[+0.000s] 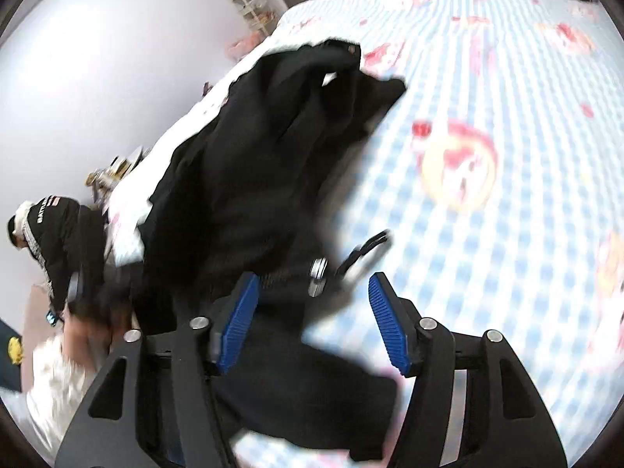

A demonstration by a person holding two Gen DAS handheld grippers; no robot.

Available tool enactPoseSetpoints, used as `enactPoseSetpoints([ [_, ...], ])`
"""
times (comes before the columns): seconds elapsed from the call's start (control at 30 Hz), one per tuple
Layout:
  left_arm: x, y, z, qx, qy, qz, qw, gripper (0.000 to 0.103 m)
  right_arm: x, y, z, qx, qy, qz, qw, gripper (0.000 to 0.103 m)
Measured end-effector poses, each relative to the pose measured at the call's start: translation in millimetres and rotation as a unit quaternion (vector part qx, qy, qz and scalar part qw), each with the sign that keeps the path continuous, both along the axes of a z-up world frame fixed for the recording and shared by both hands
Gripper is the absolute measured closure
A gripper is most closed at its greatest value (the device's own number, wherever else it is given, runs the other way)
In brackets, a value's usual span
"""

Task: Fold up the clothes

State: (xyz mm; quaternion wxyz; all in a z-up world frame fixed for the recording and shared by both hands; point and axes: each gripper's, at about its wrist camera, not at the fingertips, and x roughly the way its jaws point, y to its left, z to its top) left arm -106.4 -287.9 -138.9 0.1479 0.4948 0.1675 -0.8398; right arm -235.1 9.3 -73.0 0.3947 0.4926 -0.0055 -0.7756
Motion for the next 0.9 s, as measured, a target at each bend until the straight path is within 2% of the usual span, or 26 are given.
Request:
enactPoseSetpoints([
  [0.17, 8.2, -6.0, 6.4, 0.03, 0.02, 0.005, 0.9993, 0.076, -41.8, -80.5, 5.8, -0.026, -0.002, 0.0, 1.0, 0.017],
  [0.2, 9.6, -7.8, 7.8, 0.038, 0.027, 0.006, 0.9989, 0.074, -47.7, -99.5, 4.9, -0.028, -0.006, 0.004, 1.0, 0.011],
  [0.27, 15.4, -8.9, 14.8, 0.056, 0.053, -0.001, 0.9971, 0.071, -56.4, -130.0, -2.8, -0.02, -0.014, 0.013, 1.0, 0.012],
  [0.33, 21.4, -8.1, 25.5, 0.088, 0.092, -0.016, 0.9917, 0.066, -58.6, -145.2, -23.4, 0.016, -0.022, 0.021, 0.999, 0.039],
  [0.37, 24.4, -7.5, 31.0, 0.105, 0.113, -0.024, 0.9878, 0.064, -58.4, -143.8, -27.9, 0.022, -0.017, 0.017, 0.999, 0.045],
  [0.43, 23.9, -4.9, 40.3, 0.136, 0.145, -0.044, 0.9791, 0.056, -56.7, -131.1, -30.5, 0.02, 0.004, 0.001, 1.0, 0.065],
  [0.53, 6.6, 6.7, 40.7, 0.185, 0.161, -0.08, 0.9662, 0.055, -42.0, -96.1, -13.2, 0.03, 0.045, -0.032, 0.998, 0.082],
  [0.6, -6.7, 17.0, 38.6, 0.225, 0.166, -0.1, 0.9549, 0.053, -31.1, -71.3, 0.3, 0.038, 0.074, -0.055, 0.995, 0.087],
  [0.67, -18.3, 33.4, 33.5, 0.277, 0.165, -0.113, 0.9397, 0.051, -19.1, -46.7, 14.2, 0.044, 0.1, -0.074, 0.991, 0.089],
  [0.73, -29.6, 51.0, 27.6, 0.309, 0.162, -0.123, 0.929, 0.039, -4.8, -22.5, 29.1, 0.045, 0.121, -0.084, 0.988, 0.091],
  [0.8, -43.6, 62.3, 19.8, 0.321, 0.154, -0.124, 0.9264, 0.032, 9.4, 2.9, 39.6, 0.038, 0.134, -0.1, 0.985, 0.092],
  [0.83, -47.8, 67.5, 15.1, 0.335, 0.152, -0.119, 0.9222, 0.025, 16.4, 15.8, 44.4, 0.033, 0.14, -0.108, 0.984, 0.092],
  [0.9, -54.2, 77.8, 5.1, 0.372, 0.15, -0.106, 0.91, 0.021, 33.0, 43.7, 55.4, 0.029, 0.154, -0.131, 0.979, 0.092],
])
